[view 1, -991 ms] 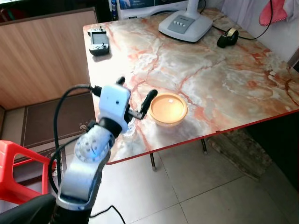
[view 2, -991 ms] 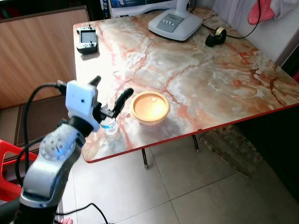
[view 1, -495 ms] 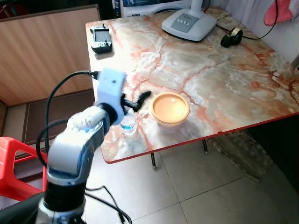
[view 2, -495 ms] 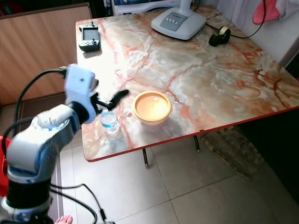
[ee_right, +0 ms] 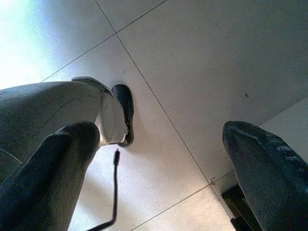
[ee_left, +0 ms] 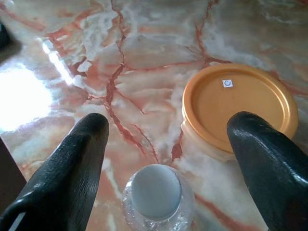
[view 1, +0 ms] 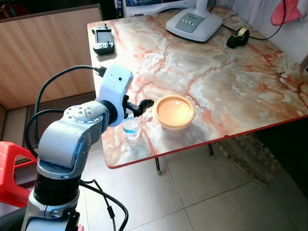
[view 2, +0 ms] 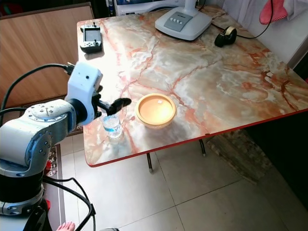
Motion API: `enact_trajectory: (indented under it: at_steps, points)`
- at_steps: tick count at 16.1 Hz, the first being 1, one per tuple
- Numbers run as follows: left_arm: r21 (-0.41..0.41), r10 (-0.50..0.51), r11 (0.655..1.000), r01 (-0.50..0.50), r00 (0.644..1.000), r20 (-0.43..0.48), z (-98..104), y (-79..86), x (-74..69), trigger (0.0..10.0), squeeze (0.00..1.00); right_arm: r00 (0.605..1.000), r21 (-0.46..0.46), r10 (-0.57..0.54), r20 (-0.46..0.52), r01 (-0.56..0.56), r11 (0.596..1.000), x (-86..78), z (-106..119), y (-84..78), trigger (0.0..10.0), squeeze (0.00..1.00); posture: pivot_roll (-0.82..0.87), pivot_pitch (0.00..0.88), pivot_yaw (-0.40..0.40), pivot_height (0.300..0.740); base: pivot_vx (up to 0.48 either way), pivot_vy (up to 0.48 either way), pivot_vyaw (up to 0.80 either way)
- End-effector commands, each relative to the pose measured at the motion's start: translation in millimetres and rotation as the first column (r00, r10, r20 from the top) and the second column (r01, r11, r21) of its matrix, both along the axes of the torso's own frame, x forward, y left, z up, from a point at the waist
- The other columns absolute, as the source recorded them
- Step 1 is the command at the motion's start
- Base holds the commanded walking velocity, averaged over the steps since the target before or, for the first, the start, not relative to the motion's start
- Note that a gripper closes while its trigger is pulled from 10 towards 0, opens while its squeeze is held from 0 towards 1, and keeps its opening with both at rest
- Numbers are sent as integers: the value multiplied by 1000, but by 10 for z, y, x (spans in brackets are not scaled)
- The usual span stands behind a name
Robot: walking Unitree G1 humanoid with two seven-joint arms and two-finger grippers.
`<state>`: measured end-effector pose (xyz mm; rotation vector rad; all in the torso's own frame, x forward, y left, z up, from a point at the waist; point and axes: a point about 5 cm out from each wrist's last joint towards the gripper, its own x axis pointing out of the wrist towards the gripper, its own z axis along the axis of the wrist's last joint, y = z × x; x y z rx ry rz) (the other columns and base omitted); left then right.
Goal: Restocking fridge
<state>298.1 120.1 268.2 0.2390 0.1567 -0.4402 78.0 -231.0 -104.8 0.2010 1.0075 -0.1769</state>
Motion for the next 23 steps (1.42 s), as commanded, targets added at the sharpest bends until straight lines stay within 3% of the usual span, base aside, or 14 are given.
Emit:
enact_trajectory:
  at_steps: [1,6,11,12,13,14,15,18,19,20,21,22,23]
  points:
    - [25,7,1000,-6,999,-31,-23,3,9,10000,0,999,1,5,-36,-5,1000,-99,-21,-7,10000,0,236,179,-20,740,0,0,0]
    - [94,51,995,-45,996,-68,-69,34,8,10000,0,999,0,12,-39,-12,1000,-96,-18,-20,10000,0,234,180,-23,740,0,0,0]
    - [79,65,995,-59,995,-76,-77,45,11,10000,0,999,2,18,-40,-18,1000,-97,-16,-28,10000,0,235,180,-26,740,0,0,0]
    - [79,67,995,-61,995,-77,-80,46,11,9608,0,999,3,17,-40,-17,1000,-99,-16,-28,10000,0,232,180,-27,740,0,0,0]
    - [77,69,995,-63,995,-77,-83,46,13,7412,0,999,3,17,-40,-16,1000,-99,-16,-29,10000,0,233,181,-27,740,0,0,0]
    - [75,71,995,-65,994,-79,-96,46,20,902,0,999,3,18,-40,-18,1000,-99,-16,-29,10000,0,232,180,-27,740,0,0,0]
    - [72,71,995,-65,994,-85,-111,44,19,0,0,999,4,19,-40,-19,1000,-100,-17,-27,10000,0,228,180,-27,740,0,0,0]
    - [71,73,995,-67,993,-88,-122,41,19,0,0,999,6,19,-40,-19,1000,-101,-17,-26,10000,0,231,180,-27,740,0,0,0]
    - [74,75,995,-69,993,-89,-130,39,23,3843,0,999,7,20,-41,-20,1000,-101,-17,-25,10000,0,231,180,-27,740,0,0,0]
    - [72,84,994,-77,992,-90,-135,43,28,10000,0,999,8,22,-42,-21,1000,-101,-18,-23,10000,0,229,180,-28,740,0,0,0]
    - [71,85,994,-78,992,-91,-136,43,29,10000,0,999,8,22,-42,-22,1000,-101,-18,-23,10000,0,229,180,-28,740,0,0,0]
    - [62,85,995,-79,992,-92,-136,40,33,6353,0,999,9,22,-42,-22,1000,-98,-18,-23,10000,0,228,180,-28,740,0,0,0]
    - [58,87,995,-82,992,-93,-137,41,35,4667,0,999,9,22,-42,-22,1000,-97,-18,-22,10000,0,228,180,-28,740,0,0,0]
